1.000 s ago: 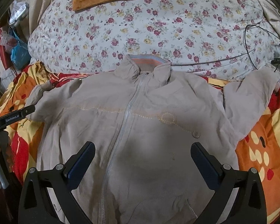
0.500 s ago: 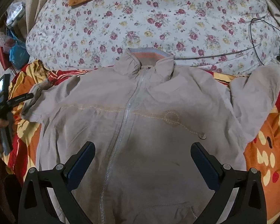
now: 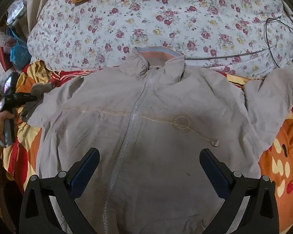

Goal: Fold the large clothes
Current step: 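Grasp the jacket sleeve cuff with the left gripper and lift it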

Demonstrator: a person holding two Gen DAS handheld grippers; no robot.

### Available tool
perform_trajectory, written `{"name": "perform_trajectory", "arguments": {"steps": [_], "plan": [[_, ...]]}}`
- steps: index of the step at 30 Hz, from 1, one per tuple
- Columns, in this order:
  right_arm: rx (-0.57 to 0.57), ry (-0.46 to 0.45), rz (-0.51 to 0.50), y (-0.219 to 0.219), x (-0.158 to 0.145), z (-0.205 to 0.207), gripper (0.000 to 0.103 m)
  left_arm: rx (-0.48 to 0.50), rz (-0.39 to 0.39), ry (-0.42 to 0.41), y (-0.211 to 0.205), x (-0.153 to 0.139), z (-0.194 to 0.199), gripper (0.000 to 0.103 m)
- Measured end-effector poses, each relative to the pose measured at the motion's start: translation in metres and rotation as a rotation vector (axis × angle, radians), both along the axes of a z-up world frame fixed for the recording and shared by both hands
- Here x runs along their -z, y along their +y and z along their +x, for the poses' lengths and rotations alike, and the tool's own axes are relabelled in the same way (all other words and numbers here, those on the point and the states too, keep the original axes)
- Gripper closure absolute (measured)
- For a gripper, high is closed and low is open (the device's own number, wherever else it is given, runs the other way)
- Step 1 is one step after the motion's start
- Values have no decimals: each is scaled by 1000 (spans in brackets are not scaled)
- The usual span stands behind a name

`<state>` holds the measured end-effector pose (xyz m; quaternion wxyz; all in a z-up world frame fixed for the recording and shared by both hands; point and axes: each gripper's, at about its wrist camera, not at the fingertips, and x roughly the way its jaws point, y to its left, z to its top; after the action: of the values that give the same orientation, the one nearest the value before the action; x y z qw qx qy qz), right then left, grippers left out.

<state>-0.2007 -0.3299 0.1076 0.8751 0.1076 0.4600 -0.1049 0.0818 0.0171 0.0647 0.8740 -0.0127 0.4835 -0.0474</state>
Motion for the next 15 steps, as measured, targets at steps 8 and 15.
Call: {"name": "perform_trajectory", "arguments": {"steps": [8,15], "plan": [[47,-48,59,-21,-13,-17,1,255,-306,-46,-74,-93,-49,98],[112,-78,26,-47,-27,-37,1,528,-437,-40,-185,-131,-115,98]]}}
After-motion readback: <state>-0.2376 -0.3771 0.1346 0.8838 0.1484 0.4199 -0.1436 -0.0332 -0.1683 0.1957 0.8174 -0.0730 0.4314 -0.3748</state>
